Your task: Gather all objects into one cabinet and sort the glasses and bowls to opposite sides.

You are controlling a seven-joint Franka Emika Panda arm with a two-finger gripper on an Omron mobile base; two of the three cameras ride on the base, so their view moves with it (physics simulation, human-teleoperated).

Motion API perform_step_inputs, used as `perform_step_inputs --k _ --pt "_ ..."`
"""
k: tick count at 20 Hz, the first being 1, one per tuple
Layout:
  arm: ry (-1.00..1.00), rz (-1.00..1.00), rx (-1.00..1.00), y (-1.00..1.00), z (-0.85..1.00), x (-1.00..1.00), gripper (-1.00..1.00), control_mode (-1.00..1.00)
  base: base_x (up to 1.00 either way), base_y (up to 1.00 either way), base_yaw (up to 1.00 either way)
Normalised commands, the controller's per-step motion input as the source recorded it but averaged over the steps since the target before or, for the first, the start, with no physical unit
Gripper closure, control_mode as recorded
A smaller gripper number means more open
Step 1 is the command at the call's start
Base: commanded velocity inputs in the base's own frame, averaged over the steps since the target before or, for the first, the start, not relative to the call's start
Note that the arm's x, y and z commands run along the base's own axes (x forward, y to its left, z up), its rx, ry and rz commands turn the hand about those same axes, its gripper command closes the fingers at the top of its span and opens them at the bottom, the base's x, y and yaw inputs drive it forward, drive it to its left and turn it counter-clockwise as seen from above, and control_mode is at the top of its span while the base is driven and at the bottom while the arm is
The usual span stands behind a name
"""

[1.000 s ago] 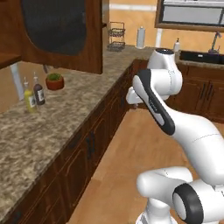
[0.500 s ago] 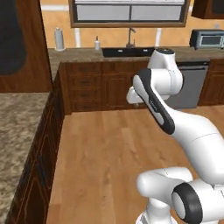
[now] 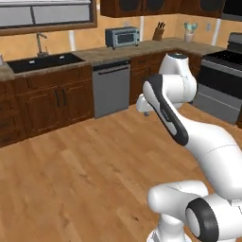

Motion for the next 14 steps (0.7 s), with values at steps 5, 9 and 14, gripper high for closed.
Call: perform_step_inputs --k 5,9,14 --pt "0.0 0.0 0.0 0.0 0.0 0.0 -1.0 1.0 0.31 0.0 -0.75" --pt "0.0 0.0 0.0 0.0 0.0 0.0 -1.0 1.0 0.4 0.0 -0.74" --pt "0.0 0.0 0.0 0.0 0.0 0.0 -1.0 1.0 0.53 0.0 -0.69"
